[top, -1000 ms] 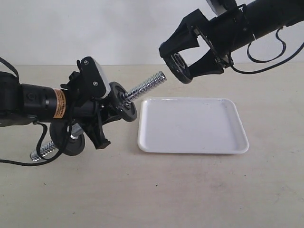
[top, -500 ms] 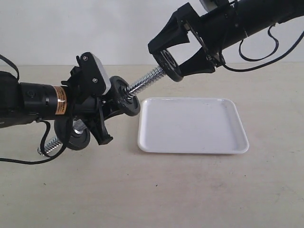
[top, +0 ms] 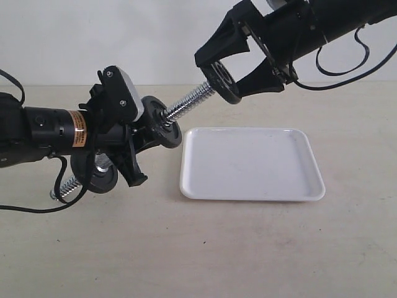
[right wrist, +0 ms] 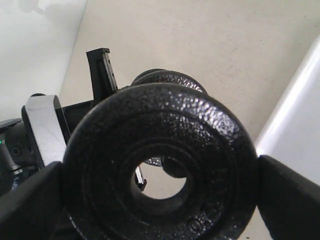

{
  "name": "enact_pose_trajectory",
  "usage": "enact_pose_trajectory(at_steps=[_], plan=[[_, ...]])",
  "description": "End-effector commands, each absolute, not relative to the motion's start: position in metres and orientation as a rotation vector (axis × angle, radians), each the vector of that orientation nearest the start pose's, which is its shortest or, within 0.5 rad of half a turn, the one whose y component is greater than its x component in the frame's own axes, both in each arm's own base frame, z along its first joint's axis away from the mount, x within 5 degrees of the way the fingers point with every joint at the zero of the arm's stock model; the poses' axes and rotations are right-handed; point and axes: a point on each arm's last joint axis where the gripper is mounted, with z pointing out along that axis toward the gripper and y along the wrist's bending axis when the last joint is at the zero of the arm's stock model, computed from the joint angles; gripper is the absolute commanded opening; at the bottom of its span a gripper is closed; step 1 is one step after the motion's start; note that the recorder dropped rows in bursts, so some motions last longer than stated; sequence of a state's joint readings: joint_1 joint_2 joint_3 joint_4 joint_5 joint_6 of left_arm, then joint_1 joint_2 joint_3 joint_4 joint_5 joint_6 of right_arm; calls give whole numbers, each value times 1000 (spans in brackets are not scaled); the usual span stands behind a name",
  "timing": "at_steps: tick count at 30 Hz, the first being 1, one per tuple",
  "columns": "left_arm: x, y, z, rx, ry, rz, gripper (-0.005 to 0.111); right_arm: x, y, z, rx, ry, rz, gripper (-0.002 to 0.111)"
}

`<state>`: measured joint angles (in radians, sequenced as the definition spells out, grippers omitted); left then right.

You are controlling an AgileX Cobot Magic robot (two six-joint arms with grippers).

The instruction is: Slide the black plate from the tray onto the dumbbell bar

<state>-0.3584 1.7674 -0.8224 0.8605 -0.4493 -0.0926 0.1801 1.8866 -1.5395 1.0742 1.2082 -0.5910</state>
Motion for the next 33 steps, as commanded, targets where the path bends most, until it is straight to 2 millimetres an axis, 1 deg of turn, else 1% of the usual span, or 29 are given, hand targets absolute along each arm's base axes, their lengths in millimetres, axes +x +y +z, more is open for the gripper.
enact_pose_trajectory(at_steps=[1, 17, 24, 33], plan=[[316, -163, 218, 1106, 1423, -260, 4, 369, 146, 306, -511, 2395, 1407, 0], [315, -164, 220, 1091, 1408, -287, 4, 368, 145, 305, -517, 2406, 1392, 0], [314, -166, 223, 1071, 1384, -326, 4, 364, 156, 305, -554, 2409, 1404, 0], [314, -166, 223, 1079, 1381, -325, 4, 364, 156, 305, -559, 2404, 1401, 0]])
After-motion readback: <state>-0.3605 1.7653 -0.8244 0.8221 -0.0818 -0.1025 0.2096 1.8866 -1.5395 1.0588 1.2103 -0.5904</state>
